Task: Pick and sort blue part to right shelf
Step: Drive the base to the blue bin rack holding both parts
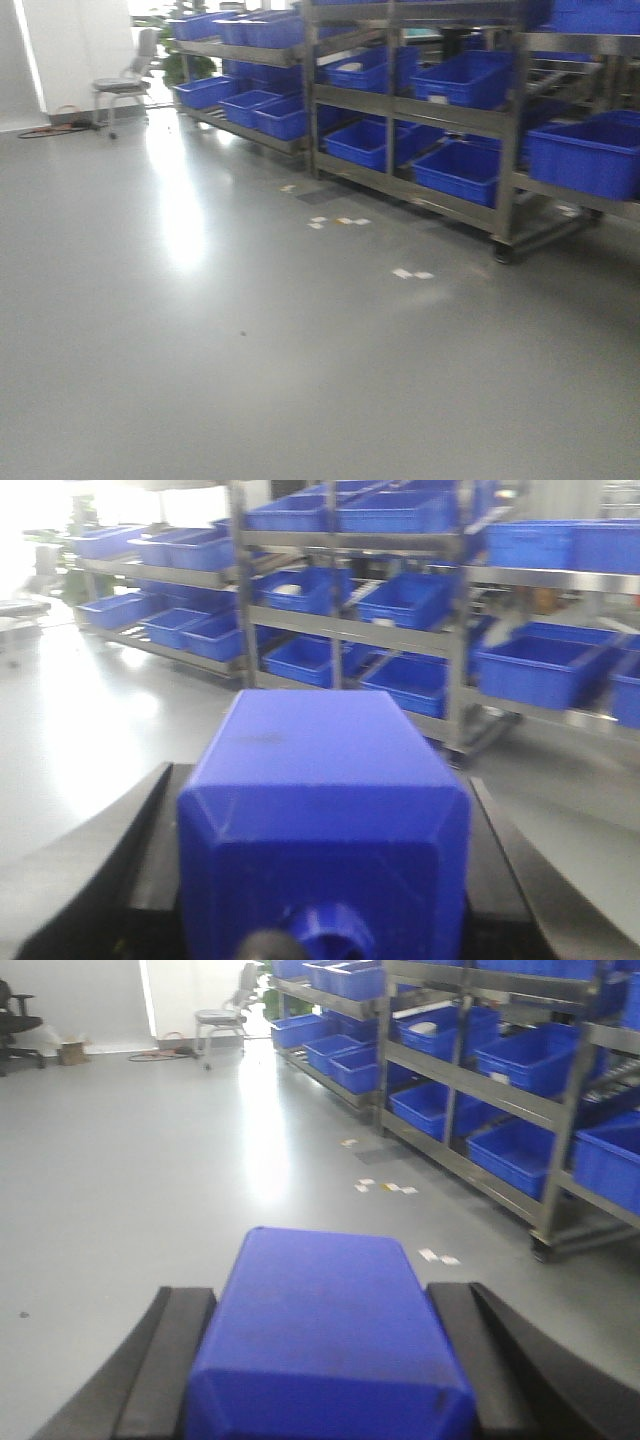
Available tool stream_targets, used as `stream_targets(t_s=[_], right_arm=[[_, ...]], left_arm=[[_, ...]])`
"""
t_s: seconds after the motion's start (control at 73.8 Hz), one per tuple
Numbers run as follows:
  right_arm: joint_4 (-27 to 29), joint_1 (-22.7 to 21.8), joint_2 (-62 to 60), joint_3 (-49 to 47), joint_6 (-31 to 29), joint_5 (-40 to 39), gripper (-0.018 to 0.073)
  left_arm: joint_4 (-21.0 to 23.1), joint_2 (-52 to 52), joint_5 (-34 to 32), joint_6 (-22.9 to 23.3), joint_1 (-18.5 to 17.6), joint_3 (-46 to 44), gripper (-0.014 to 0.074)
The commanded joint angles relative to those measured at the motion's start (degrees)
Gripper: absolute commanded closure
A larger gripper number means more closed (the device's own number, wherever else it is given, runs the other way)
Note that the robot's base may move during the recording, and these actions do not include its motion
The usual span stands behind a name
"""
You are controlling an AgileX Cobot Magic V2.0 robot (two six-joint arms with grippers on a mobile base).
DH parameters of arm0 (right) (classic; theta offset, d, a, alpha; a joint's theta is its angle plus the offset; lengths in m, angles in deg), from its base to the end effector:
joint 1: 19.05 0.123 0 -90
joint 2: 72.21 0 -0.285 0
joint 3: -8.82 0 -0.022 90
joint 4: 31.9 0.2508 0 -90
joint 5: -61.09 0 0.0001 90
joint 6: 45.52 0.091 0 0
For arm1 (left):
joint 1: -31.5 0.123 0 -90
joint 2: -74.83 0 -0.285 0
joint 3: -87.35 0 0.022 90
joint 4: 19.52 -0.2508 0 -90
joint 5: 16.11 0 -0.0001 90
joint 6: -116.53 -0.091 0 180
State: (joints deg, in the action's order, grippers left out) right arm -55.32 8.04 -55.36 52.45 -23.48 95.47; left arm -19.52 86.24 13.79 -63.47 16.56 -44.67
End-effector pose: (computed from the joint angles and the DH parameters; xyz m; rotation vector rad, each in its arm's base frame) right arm 0.0300 -0.0076 0.3442 -0.1738 1.6099 0.2141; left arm 0.0157 -0.0042 0.3270 0.2031 1.5488 -0.2056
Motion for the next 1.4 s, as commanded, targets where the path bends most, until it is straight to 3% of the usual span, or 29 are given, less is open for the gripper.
stream_targets(t_s=[0.0,1.382], right_arm=[[-1.6,0.0,0.9,-1.8,-0.1,-5.1,0.0279],[-1.6,0.0,0.9,-1.8,-0.1,-5.1,0.0279]], left_arm=[[0.0,0.8,-5.1,0.4,-0.4,-1.5,0.0293],[0.0,0.8,-5.1,0.4,-0.4,-1.5,0.0293]])
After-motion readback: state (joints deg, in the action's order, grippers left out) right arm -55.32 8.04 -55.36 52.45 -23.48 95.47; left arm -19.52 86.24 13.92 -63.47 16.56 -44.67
